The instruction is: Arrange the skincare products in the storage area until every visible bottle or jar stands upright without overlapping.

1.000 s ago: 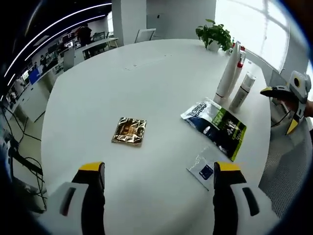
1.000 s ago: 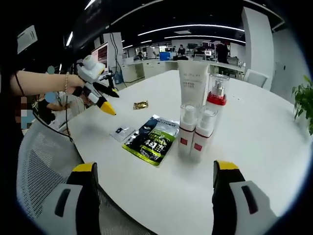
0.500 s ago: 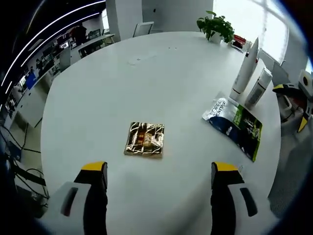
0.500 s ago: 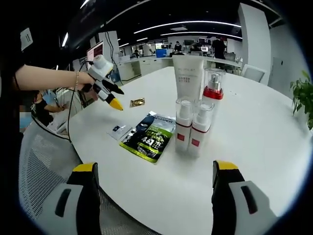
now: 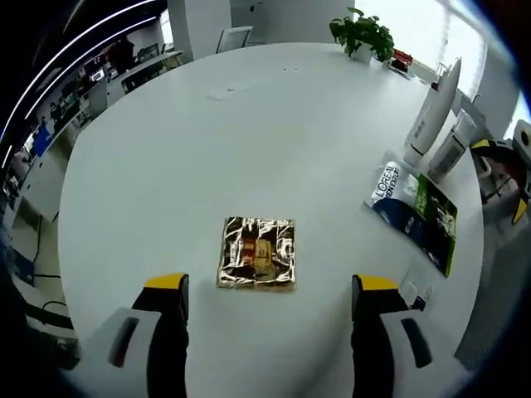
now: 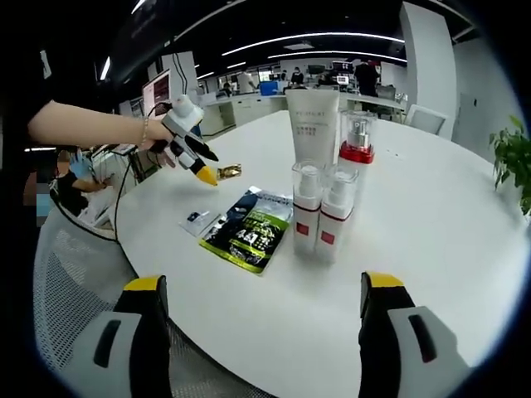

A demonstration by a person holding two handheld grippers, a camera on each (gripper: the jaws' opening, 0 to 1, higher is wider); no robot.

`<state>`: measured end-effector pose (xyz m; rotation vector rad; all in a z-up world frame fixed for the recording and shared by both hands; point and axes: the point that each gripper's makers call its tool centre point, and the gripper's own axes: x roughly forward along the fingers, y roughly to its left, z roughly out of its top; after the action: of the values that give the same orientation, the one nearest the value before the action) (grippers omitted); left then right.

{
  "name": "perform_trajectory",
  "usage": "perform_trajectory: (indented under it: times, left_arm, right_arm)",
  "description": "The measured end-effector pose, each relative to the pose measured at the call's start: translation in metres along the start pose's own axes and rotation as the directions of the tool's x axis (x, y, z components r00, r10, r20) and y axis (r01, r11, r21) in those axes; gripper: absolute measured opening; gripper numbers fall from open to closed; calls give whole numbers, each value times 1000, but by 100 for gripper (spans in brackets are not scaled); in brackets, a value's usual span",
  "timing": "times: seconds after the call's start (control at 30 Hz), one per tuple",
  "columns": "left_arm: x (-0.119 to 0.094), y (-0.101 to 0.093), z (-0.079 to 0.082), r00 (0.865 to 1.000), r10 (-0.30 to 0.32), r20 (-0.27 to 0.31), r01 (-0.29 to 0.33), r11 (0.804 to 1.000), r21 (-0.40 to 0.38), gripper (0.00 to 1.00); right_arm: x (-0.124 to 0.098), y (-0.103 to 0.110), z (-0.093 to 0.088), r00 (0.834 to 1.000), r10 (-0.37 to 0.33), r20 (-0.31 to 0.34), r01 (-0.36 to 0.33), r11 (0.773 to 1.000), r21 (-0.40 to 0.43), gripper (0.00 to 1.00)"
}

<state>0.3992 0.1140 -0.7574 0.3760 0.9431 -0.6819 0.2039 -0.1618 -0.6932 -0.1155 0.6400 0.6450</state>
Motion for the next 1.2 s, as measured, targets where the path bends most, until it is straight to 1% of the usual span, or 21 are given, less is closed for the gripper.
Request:
perform_trajectory:
  times: [0.07,0.13,0.23,0.3,0.4,0.57,0.7,0.8,0.87,0.9,1.2]
  left_arm:
    - [2,1,2,1000,2,-5,-2,1000,0,70]
    - [5,0,4,1000,-2,-4,2,1000,7,69]
    - [10,2,3,1000,-7,-24,8,999,33,66]
    - [16,8,5,999,-8,-32,10,999,44,64]
    - [17,4,3,999,-31,-40,33,998,52,60]
    - [18,5,4,998,-44,-47,47,997,60,60]
    - [17,6,4,998,-51,-46,55,996,74,56]
    - [15,3,4,998,-57,-35,60,995,80,50]
    - [14,-1,3,997,-70,-37,73,993,91,38]
    - [13,-2,3,997,-72,-38,76,993,94,35]
    - [13,0,4,997,-71,-40,75,991,115,34]
  right_arm:
    - [0,-1,0,1000,-2,0,2,1000,-2,96]
    - [0,-1,1,1000,-2,3,2,1000,4,96]
    - [0,-2,1,1000,-7,10,7,1000,11,96]
    - [0,-3,1,1000,-9,8,9,1000,13,96]
    - [0,-3,1,1000,-12,10,11,1000,13,96]
    - [0,-3,1,1000,-13,8,13,1000,13,96]
    - [0,-4,1,1000,-15,8,15,1000,13,95]
    - [0,-4,1,1000,-14,8,14,1000,12,95]
    - [0,-4,1,1000,-14,7,14,1000,11,95]
    - [0,-4,1,1000,-14,7,14,1000,11,95]
    - [-1,-4,2,1000,-16,12,16,1000,6,94]
